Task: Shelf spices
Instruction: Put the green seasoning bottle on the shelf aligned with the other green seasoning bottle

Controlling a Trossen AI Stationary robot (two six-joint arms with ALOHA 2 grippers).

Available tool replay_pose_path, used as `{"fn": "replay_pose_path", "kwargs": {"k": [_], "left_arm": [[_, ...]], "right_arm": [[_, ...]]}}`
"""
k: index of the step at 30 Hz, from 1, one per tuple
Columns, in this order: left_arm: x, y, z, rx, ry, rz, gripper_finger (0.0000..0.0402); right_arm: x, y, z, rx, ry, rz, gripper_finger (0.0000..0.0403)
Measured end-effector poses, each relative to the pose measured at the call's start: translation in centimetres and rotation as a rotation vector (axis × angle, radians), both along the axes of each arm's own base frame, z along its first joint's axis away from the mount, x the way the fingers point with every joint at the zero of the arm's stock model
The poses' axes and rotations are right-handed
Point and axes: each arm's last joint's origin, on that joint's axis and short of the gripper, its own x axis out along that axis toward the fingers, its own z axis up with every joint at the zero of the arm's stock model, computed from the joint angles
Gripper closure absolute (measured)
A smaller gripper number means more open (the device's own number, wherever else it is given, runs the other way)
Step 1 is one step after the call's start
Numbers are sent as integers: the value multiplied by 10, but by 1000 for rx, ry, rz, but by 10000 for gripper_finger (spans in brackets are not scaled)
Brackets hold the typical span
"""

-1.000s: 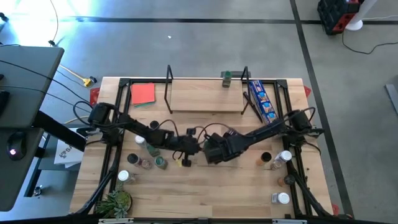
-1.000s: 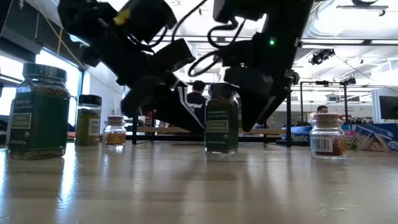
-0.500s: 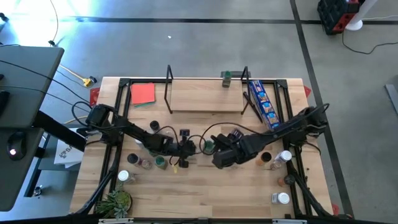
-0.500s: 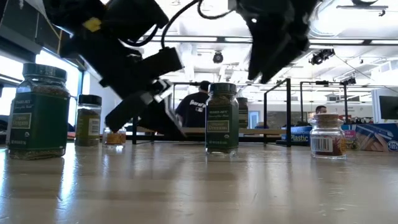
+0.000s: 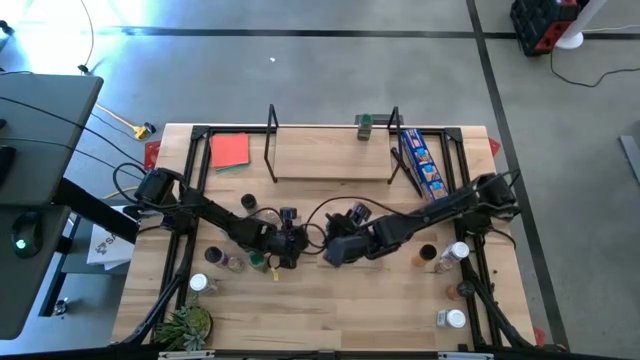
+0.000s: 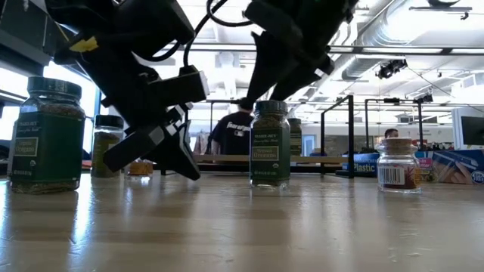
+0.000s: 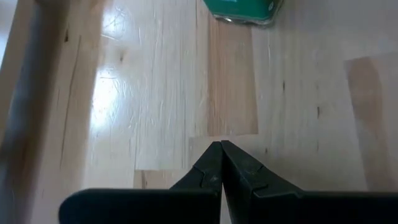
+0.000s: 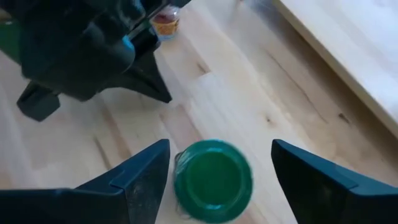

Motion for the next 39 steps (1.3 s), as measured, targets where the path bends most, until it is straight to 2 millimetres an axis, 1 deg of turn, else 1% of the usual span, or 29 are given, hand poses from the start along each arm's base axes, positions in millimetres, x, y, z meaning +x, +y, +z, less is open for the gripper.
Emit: {"fn": "replay_pose_path", "kwargs": {"k": [4, 7, 12, 16, 21, 24, 27, 29, 31, 34, 36, 38, 39], "left_arm": [[0, 1, 0, 0, -1, 2, 401], [0, 1, 0, 1, 4, 4, 402], [-9, 4, 1, 29, 91, 6, 402], [-20, 8, 4, 69, 162, 55, 401], [-24, 11, 12, 115, 152, 90, 402], [-25, 11, 19, 111, 132, 86, 402], [-26, 11, 28, 102, 101, 80, 402], [-27, 12, 35, 81, 80, 74, 402], [-28, 13, 44, 51, 55, 65, 402], [-28, 17, 57, -2, 4, 46, 402], [-26, 20, 64, -46, -32, 17, 402], [-22, 23, 71, -95, -75, -17, 401], [-20, 24, 72, -118, -90, -38, 402]], "right_arm": [[2, -6, -2, 56, 33, 28, 114], [3, -7, -8, 75, 67, 33, 114], [5, -5, -17, 67, 92, 35, 117], [4, -5, -18, 64, 100, 41, 143], [6, -11, -18, 79, 122, 72, 209], [4, -16, -15, 81, 142, 60, 213], [-7, -26, -4, -17, 236, 147, 213], [-15, -39, 14, -57, 268, 212, 213], [-27, -58, 35, -69, 308, 292, 213], [-44, -101, 66, -26, 296, 423, 213], [-56, -134, 81, -17, 267, 466, 213], [-66, -168, 89, -17, 243, 478, 213], [-70, -184, 90, -13, 238, 480, 213]]}}
